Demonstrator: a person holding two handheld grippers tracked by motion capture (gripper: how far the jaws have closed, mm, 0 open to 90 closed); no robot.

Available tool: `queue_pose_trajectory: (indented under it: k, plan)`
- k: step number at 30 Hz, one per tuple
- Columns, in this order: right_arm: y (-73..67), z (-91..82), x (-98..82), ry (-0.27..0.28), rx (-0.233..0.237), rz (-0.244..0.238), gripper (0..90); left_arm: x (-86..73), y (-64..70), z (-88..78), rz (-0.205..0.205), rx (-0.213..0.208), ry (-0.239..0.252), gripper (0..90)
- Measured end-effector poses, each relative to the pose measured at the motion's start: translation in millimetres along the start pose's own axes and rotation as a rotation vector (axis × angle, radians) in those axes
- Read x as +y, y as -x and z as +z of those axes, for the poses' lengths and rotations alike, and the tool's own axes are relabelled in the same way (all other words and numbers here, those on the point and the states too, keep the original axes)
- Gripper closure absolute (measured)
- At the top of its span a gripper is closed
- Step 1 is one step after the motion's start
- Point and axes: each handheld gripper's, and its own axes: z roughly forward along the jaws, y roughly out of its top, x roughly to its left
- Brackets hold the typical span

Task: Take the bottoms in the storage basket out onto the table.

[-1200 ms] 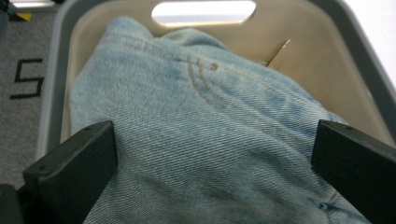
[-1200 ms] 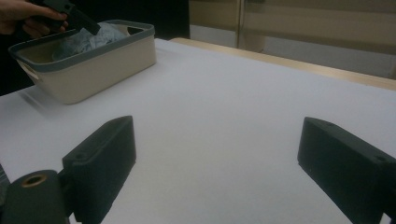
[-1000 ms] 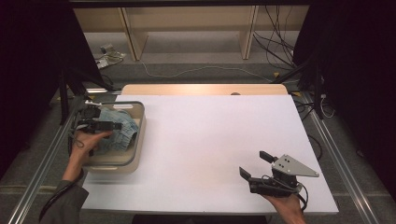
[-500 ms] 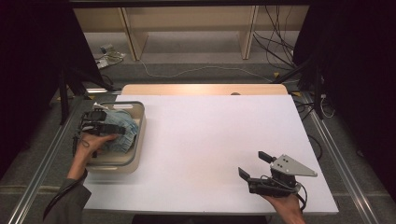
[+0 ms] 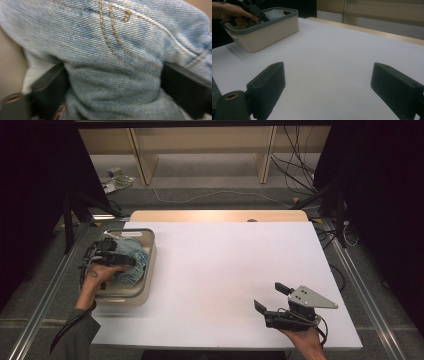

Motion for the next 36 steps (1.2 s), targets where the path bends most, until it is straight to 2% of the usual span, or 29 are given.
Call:
queue_pose_trajectory:
  k: [3, 4, 5, 6, 7, 8, 10, 11, 15, 22, 28, 36]
  plan:
    - [0.0, 0.2, 0.2, 0.0, 0.0, 0.0, 13.7, -1.7, -2.5, -0.8, 0.004, -0.021, 0.01, 23.9]
    - [0.0, 0.2, 0.2, 0.0, 0.0, 0.0, 13.7, -2.4, -3.5, -1.1, 0.001, -0.035, 0.018, 23.9]
    - [0.0, 0.4, 0.2, 0.001, -0.001, 0.001, 13.8, -3.2, -4.3, -1.6, 0.001, -0.048, 0.027, 28.4]
    - [0.0, 0.0, 0.4, 0.003, -0.002, -0.001, 13.9, -4.2, -5.1, -2.2, 0.007, -0.064, 0.039, 37.1]
    - [0.0, 0.0, 0.4, 0.003, -0.002, -0.001, 13.9, -4.8, -5.3, -2.7, 0.009, -0.07, 0.045, 37.1]
    - [0.2, -0.3, 1.0, 0.009, -0.001, -0.001, 14.1, -6.2, -4.7, -3.6, 0.018, -0.08, 0.067, 42.5]
    - [0.3, -0.6, 1.1, 0.011, -0.001, -0.002, 14.2, -6.6, -4.3, -4.1, 0.023, -0.085, 0.075, 44.5]
    - [0.5, -1.4, 1.3, 0.016, -0.001, 0.003, 14.4, -6.8, -4.1, -4.5, 0.022, -0.091, 0.085, 50.0]
    - [0.5, -2.1, 1.9, 0.019, -0.002, 0.003, 14.5, -7.4, -6.4, -8.8, 0.017, -0.145, 0.112, 57.0]
    - [1.1, -4.0, 2.4, 0.026, -0.002, 0.005, 14.8, -6.8, -7.9, -14.5, 0.007, -0.183, 0.128, 59.1]
    - [1.8, -5.9, 2.5, 0.036, -0.006, 0.009, 15.0, -4.8, -11.2, -27.4, -0.007, -0.222, 0.155, 59.6]
    - [2.0, -6.7, 2.6, 0.037, -0.007, 0.014, 15.2, -4.4, -16.7, -37.9, -0.025, -0.255, 0.183, 59.8]
